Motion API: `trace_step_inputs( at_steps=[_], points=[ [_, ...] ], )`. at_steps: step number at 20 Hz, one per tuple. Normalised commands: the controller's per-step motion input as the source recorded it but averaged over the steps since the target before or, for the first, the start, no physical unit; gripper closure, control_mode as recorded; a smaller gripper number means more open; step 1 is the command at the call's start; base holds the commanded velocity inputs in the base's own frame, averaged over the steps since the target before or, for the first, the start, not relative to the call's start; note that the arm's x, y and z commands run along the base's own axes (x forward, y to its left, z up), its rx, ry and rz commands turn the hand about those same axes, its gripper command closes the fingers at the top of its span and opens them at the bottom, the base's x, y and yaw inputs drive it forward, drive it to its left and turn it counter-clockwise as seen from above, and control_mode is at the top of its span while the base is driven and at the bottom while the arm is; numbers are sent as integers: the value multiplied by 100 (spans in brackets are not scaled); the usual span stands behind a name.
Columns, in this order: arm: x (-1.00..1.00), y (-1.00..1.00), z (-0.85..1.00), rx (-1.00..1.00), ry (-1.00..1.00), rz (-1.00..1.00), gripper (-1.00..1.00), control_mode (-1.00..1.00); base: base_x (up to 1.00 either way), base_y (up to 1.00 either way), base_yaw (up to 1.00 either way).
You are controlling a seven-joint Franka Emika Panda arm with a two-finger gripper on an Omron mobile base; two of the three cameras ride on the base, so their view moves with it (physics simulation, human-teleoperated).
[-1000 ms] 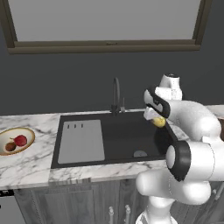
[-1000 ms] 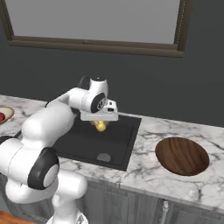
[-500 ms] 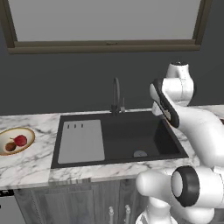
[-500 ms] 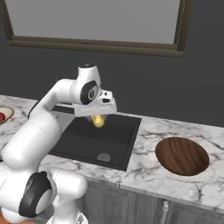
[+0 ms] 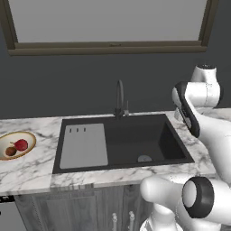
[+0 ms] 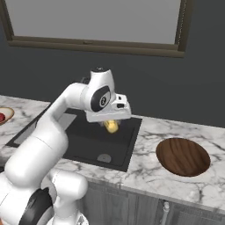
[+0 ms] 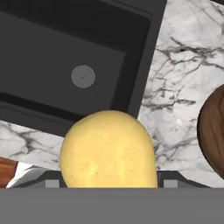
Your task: Pick the pears from the cabinet and place them in one bowl. Pick the potato from the sink and place it in the other bowl.
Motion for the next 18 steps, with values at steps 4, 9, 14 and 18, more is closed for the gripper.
trace_step_inputs(
  at_steps=[4,9,14,18],
  points=[
    [-5,-87,25,2,0,0,100,-100,0,0,0],
    [-3,-95,5,4,3,0,100,-100,0,0,0],
    [0,-87,0,11,7,0,100,-100,0,0,0],
    [0,-81,-6,13,13,0,100,-100,0,0,0]
  ],
)
